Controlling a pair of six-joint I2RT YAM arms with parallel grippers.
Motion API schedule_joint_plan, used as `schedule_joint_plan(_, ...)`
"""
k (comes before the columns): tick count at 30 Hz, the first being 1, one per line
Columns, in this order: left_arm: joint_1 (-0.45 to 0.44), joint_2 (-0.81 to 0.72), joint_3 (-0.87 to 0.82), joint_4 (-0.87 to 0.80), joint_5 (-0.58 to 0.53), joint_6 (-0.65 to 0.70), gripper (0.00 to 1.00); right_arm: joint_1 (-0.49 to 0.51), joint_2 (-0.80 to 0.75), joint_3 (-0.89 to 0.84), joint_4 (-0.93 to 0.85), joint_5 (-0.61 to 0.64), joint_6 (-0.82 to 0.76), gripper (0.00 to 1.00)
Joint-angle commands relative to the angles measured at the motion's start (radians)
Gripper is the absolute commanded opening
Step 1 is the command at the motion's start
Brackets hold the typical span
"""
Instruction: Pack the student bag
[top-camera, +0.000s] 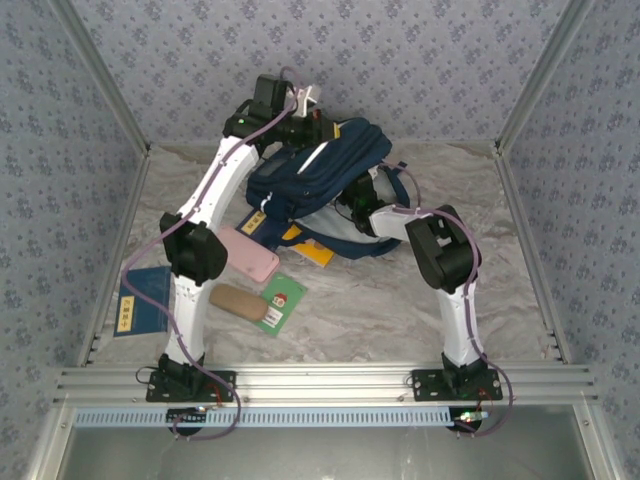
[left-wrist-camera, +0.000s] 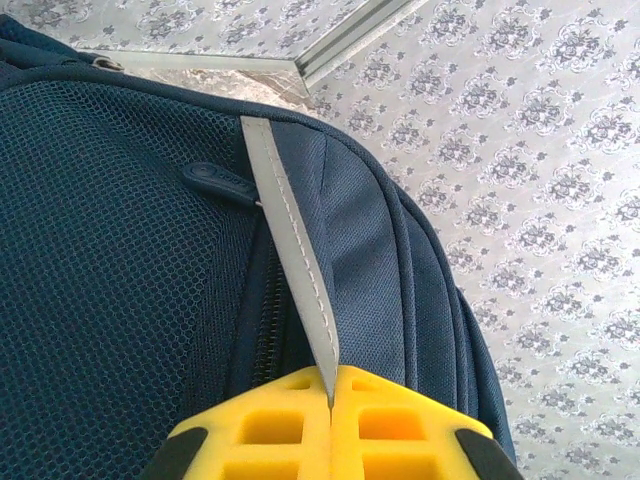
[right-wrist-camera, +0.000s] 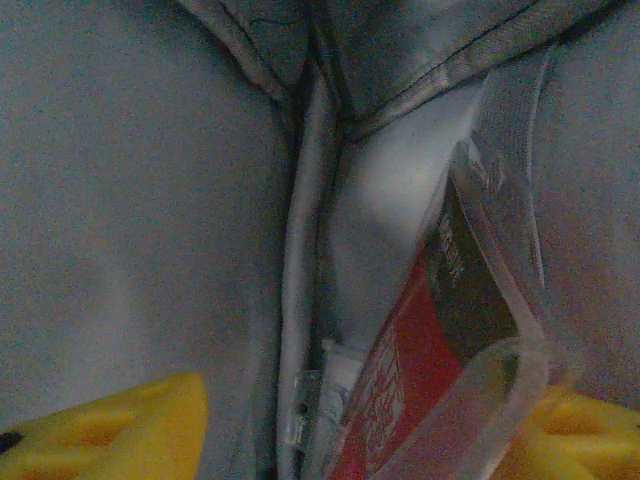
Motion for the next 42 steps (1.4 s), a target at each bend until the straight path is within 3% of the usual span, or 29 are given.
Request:
schedule_joint_plan(1, 0.010, -0.027, 0.025, 0.130, 0.074, -0.018, 0.00, -0.029, -0.103, -0.056, 0.012, -0.047, -0.105, 0.70)
schedule_joint_plan(7, 0.025, -0.005, 0.026, 0.118, 0.062, -0.009, 0.00, -0.052, -0.305, -0.221, -0.124, -0.063, -0.241, 0.74)
schedule_joint_plan(14, 0.021, 0.007, 0.008, 0.101, 0.039, -0.001, 0.00, -0.108, -0.479, -0.370, -0.272, -0.116, -0.318, 0.72)
schedule_joint_plan(21, -0.011, 0.022, -0.016, 0.043, -0.008, 0.050, 0.00, -0.035, -0.811, -0.518, -0.438, 0.131, -0.699, 0.66)
schedule_joint_plan(26, -0.024, 0.027, -0.022, 0.029, -0.028, 0.059, 0.00, -0.002, -1.056, -0.604, -0.621, 0.249, -0.805, 0.63)
schedule_joint_plan(29, -0.024, 0.025, -0.019, 0.029, -0.027, 0.057, 0.00, 0.013, -1.168, -0.622, -0.661, 0.088, -0.869, 0.65)
schedule_joint_plan(32, -0.024, 0.022, -0.019, 0.021, -0.023, 0.062, 0.00, 0.119, -1.197, -0.595, -0.750, -0.025, -0.991, 0.69)
schedule_joint_plan(35, -0.024, 0.022, -0.028, 0.012, -0.020, 0.072, 0.00, 0.269, -1.220, -0.662, -0.637, -0.034, -1.062, 0.77)
schedule_joint_plan(38, -0.030, 0.026, -0.049, 0.018, -0.011, 0.073, 0.00, 0.326, -1.144, -0.708, -0.455, -0.227, -1.101, 0.78)
schedule_joint_plan(42, -0.035, 0.033, -0.075, 0.028, 0.003, 0.073, 0.00, 0.425, -0.943, -0.723, -0.193, -0.367, -1.214, 0.82)
